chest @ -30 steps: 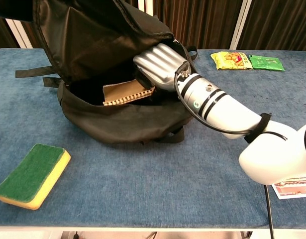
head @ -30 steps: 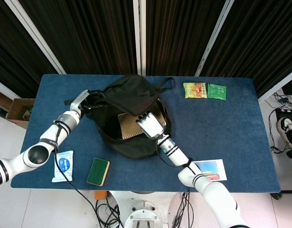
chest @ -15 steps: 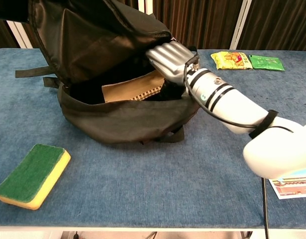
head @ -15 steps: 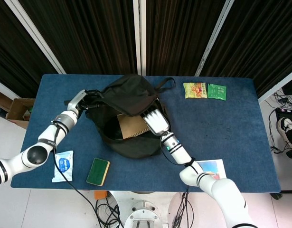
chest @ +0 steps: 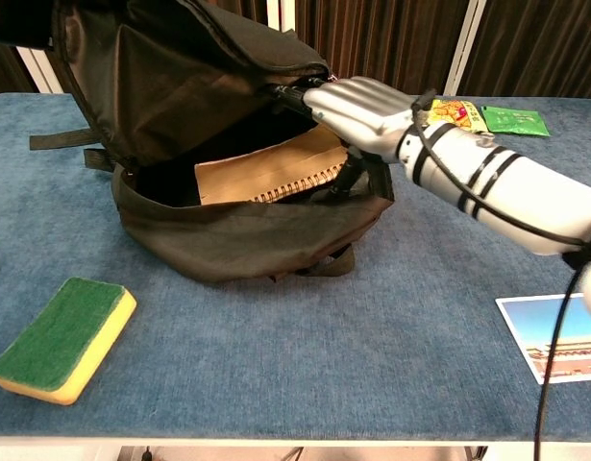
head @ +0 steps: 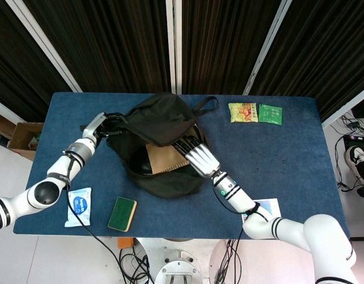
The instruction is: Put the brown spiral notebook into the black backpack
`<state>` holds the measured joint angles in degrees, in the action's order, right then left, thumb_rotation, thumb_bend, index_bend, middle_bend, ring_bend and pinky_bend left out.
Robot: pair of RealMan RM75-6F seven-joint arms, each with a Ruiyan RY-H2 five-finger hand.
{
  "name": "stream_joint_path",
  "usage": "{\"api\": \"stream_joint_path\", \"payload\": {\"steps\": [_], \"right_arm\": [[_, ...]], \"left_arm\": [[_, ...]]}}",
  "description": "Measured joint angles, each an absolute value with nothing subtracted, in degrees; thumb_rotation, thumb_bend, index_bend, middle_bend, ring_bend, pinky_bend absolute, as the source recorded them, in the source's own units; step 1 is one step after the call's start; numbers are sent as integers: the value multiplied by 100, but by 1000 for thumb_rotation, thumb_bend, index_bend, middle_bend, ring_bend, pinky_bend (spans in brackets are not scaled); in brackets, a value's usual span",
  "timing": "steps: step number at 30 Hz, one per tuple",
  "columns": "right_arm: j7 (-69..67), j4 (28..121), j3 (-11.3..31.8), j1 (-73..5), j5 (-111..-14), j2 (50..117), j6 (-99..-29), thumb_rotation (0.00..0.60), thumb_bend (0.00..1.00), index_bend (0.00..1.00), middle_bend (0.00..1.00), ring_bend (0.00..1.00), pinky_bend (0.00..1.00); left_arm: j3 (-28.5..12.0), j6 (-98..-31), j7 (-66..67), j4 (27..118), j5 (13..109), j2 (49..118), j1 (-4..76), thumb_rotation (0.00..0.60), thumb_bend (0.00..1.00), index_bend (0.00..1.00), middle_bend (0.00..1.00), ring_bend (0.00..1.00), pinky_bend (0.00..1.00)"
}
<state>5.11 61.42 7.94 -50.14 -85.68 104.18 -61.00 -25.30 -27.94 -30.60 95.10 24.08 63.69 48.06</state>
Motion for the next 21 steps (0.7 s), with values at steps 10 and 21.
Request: {"api": "stream_joint_path", "payload": {"steps": [10,21], "right_arm": [[991,7835,14,-3659,-8975,8721,-7476,600,0,84,211,50,250],[250,7778,-322,-1981,-8910,7749,-9260,600,0,103,220,50,258]], "left_arm": [[-2318,-3252,-2774,9716,3015,6582,4673,600,477,615,559,451,309],[-1812,-3685,-1793,10030,4099,7247,4821,600,135,244,288,195,216]]}}
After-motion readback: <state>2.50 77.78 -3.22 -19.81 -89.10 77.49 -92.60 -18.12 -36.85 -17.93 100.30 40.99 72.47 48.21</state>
